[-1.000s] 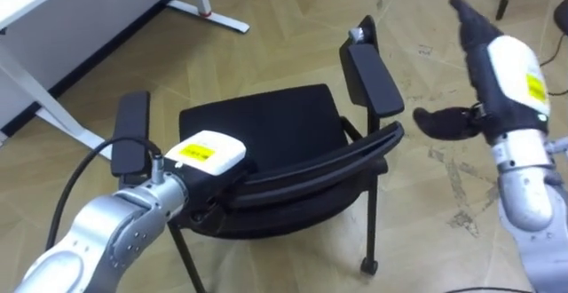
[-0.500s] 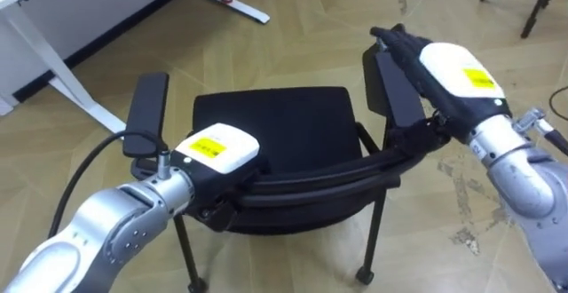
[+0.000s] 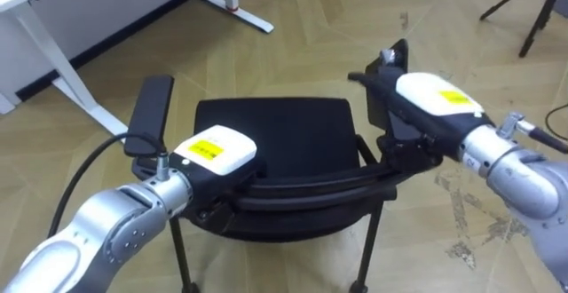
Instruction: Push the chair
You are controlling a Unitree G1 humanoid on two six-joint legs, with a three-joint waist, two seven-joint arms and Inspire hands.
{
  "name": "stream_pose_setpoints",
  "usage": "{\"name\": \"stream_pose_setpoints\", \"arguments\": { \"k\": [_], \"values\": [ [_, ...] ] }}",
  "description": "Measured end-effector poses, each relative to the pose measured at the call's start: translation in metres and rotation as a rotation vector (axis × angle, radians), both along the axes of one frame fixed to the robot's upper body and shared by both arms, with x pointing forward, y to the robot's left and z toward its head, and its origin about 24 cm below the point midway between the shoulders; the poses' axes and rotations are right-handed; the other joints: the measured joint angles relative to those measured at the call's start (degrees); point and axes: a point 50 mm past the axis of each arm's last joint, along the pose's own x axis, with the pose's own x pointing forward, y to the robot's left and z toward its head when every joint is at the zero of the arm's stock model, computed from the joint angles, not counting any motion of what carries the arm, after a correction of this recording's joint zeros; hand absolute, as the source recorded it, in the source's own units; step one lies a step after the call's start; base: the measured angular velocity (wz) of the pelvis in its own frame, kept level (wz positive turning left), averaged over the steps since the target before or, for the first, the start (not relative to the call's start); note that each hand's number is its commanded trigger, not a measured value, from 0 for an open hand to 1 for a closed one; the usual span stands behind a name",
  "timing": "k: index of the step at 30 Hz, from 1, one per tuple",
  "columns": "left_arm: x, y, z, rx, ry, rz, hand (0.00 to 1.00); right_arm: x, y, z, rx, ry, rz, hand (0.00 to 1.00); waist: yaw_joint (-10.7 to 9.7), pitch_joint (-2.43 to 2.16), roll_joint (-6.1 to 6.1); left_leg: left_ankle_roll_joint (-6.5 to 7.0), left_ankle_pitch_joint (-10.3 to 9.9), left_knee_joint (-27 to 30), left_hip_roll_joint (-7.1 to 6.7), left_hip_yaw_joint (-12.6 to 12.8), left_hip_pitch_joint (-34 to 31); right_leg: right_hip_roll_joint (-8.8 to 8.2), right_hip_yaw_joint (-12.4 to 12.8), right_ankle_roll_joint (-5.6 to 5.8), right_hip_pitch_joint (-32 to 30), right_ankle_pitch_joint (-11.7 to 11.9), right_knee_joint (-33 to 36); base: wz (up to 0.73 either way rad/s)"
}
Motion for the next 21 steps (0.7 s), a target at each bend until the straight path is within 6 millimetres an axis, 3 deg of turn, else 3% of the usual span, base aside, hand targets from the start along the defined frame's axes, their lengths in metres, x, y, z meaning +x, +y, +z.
{"name": "stream_pose_setpoints", "arguments": {
  "k": [6, 8, 13, 21],
  "values": [
    [0.004, 0.003, 0.006, 0.021, -0.021, -0.015, 1.0, -0.005, 0.007, 0.019, 0.026, 0.097, 0.152, 0.0, 0.31, 0.0, -0.96, 0.15, -0.2, 0.67, -0.03, 0.68, -1.61, -0.14, -0.1, -0.14, -2.37, -0.09, 1.12, -0.09],
    [0.004, 0.006, 0.01, 0.03, -0.02, -0.017, 1.0, -0.01, 0.013, 0.032, 0.007, 0.094, 0.228, 0.0, 0.3, 0.02, -1.78, 0.15, -0.19, 0.85, 0.02, 0.68, -1.81, -0.11, -0.1, -0.2, -2.48, -0.09, 0.94, 0.0],
    [0.004, 0.007, 0.012, 0.041, -0.024, -0.024, 1.0, -0.018, 0.021, 0.041, 0.008, 0.114, 0.313, 0.0, -0.15, -0.13, -3.36, 0.17, -0.23, 0.83, 0.03, 0.68, -1.44, -0.1, -0.13, -0.23, -2.08, -0.05, 0.67, 0.0],
    [0.003, 0.012, 0.011, 0.058, -0.017, -0.018, 1.0, -0.016, 0.008, 0.056, 0.008, 0.089, 0.296, 0.0, -1.83, -0.17, -3.43, 0.17, -0.25, 0.22, 0.08, 0.76, -0.45, -0.07, -0.24, -0.25, -1.23, -0.03, 0.6, 0.0]
  ]
}}
